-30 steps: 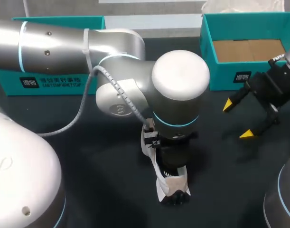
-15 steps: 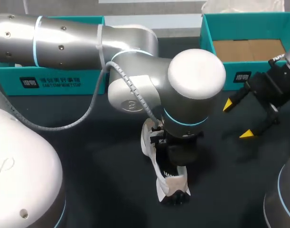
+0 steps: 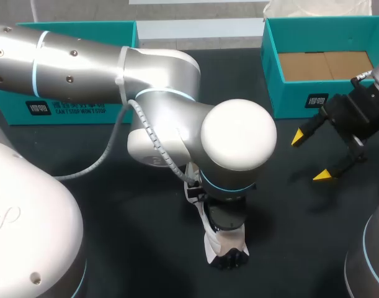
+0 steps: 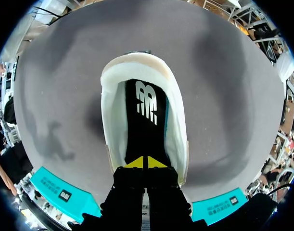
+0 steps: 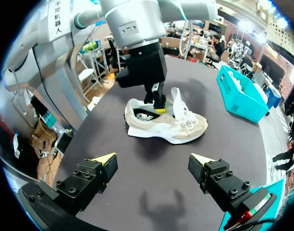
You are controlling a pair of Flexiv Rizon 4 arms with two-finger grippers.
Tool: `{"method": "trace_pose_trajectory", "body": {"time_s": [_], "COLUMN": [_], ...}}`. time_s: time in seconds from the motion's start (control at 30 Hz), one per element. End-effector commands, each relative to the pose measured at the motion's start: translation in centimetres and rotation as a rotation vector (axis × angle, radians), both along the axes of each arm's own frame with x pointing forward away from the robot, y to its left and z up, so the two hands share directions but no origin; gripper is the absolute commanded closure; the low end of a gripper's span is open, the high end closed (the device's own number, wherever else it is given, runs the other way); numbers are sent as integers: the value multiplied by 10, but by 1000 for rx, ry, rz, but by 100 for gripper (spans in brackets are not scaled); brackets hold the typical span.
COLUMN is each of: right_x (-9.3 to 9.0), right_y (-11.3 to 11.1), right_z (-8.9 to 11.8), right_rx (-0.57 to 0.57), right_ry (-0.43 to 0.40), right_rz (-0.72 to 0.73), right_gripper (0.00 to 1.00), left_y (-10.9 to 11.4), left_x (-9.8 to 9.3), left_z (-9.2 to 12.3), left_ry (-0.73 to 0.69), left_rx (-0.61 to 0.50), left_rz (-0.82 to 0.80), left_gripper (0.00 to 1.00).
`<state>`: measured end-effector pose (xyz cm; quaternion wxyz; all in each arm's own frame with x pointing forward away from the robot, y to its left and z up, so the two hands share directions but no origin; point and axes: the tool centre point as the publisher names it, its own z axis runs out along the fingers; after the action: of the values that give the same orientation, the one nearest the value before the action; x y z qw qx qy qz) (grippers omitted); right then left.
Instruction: Take the shoe out of the shoebox, open the shoe tongue, remove and reinsert the insole, then place the shoe into the shoebox
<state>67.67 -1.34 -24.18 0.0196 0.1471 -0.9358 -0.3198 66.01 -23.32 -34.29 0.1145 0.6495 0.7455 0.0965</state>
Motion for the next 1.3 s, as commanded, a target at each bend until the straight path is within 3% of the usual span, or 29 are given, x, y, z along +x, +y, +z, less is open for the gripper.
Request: {"method": "trace_pose_trajectory", "body": {"time_s": [0.03,0.37,0.8,1.3], "right_x": [0,0,0,0], "right_y": [0,0,0,0], "right_z": [-1,-1,-1,-1], "right_rx": [-2,-2,-2,-2], "right_ry": [0,0,0,0], "right_rz": [-1,-1,-1,-1], "right_gripper": [0,0,0,0], "left_y": [9,10,3,4], "left_x": [4,2,-9,0], "left_z": [-6,-14,-3,10], "left_ry": [2,-2,41,43], "left_rx": [-27,-18,1,-17], "left_rz": [-7,-11,-6,-30], "left_gripper": [1,0,0,0]}}
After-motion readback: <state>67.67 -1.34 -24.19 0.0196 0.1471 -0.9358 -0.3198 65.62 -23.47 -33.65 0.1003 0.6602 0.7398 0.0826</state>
